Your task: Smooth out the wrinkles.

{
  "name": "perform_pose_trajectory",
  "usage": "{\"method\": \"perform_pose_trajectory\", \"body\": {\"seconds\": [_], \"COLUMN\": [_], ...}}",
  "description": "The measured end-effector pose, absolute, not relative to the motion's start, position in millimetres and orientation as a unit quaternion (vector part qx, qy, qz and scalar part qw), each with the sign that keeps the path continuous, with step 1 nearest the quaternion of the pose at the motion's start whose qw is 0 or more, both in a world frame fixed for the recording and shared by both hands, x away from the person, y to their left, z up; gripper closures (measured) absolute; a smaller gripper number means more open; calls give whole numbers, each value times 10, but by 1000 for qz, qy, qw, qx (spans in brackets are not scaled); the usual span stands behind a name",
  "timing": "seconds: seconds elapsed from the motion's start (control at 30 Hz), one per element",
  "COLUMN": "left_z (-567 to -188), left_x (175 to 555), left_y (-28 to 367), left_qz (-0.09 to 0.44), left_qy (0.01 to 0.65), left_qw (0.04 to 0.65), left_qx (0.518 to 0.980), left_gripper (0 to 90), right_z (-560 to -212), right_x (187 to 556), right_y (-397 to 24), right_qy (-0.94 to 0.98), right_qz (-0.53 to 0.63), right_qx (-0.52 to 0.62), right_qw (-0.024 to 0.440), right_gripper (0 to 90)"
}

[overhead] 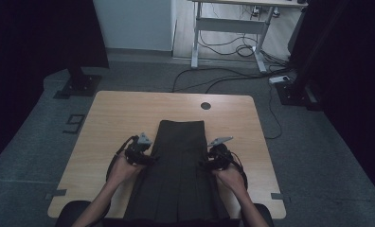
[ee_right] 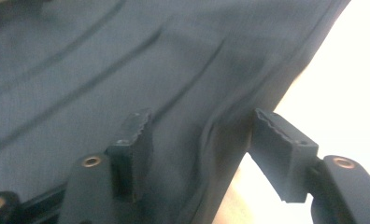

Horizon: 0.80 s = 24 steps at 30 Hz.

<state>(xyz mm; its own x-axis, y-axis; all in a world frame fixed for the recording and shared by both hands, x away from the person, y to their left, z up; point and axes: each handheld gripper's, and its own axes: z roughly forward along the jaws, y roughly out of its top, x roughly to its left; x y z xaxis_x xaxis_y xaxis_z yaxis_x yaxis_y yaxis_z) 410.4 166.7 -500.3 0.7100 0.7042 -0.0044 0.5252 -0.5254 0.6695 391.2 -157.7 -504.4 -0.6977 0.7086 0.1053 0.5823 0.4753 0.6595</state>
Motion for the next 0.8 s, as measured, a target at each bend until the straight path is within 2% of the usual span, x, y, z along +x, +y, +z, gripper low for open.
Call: {"method": "perform_pose_trajectory", "body": {"seconds": [0.27,0.47,0.53,0.67,0.77,0.8], "left_z": [-4865,-5039,-5174,-5249,-5321,-5343], "left_x": [4612,4830,4909,4963,4988,5007], "left_y": [1609,1462,1402,1415,1438,1472], "left_qz": [132,132,147,151,147,134], "left_qy": [395,410,412,424,422,431], "left_qw": [353,330,294,288,285,296], "left_qx": [838,840,850,845,848,842], "left_gripper": [268,264,249,239,234,230], "right_z": [-4851,-4982,-5051,-5146,-5236,-5286], "right_x": [4415,4832,4909,4977,5005,5017], "right_y": [-1508,-1408,-1379,-1346,-1325,-1320], "right_qy": [838,823,819,820,825,829], "right_qz": [353,337,331,318,316,314], "right_qx": [397,437,449,457,452,449], "right_qw": [125,135,135,134,123,115], "right_gripper": [291,193,192,208,259,301]}}
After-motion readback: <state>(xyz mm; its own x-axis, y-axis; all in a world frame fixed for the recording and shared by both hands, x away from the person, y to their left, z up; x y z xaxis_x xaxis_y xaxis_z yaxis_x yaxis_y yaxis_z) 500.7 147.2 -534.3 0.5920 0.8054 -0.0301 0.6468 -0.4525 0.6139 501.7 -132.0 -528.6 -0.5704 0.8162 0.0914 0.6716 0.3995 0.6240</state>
